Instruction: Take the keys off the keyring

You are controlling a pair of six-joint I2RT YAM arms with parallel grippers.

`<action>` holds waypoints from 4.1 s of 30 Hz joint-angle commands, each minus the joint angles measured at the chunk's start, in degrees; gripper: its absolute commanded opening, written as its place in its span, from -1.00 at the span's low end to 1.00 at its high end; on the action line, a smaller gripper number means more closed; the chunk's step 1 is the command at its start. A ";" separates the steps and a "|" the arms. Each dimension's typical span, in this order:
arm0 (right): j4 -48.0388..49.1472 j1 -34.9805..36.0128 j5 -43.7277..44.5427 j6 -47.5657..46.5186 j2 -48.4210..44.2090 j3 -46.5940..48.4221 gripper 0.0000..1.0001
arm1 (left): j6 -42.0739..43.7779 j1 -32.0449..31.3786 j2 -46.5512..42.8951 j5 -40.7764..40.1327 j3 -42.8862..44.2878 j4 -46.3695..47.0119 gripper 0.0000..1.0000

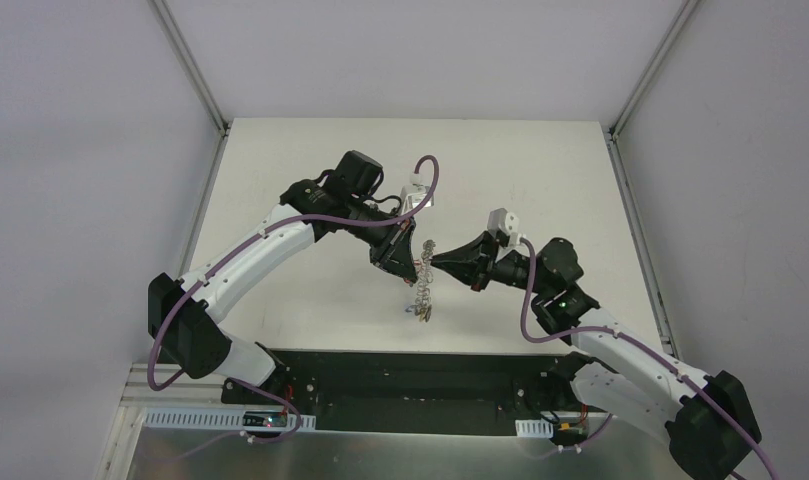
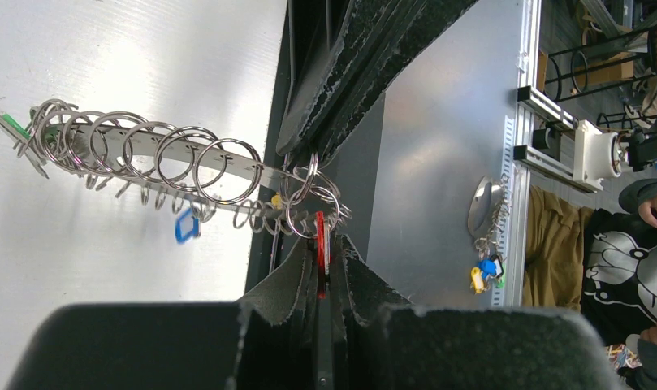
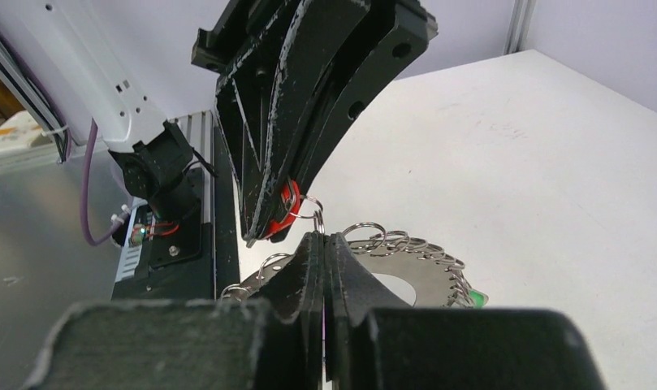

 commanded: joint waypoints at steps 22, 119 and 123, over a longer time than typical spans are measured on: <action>18.58 -0.30 10.61 8.72 1.55 -0.52 -1.00 | 0.46 -0.87 0.38 -0.32 -0.33 0.46 -1.00; 14.40 3.83 11.39 -0.58 -1.30 -0.69 -1.00 | 1.68 -1.13 -1.22 2.90 -0.32 0.46 -1.00; 15.45 3.87 12.51 -0.45 -0.83 -0.20 -1.00 | 1.59 -1.30 -0.94 2.86 -0.41 0.46 -1.00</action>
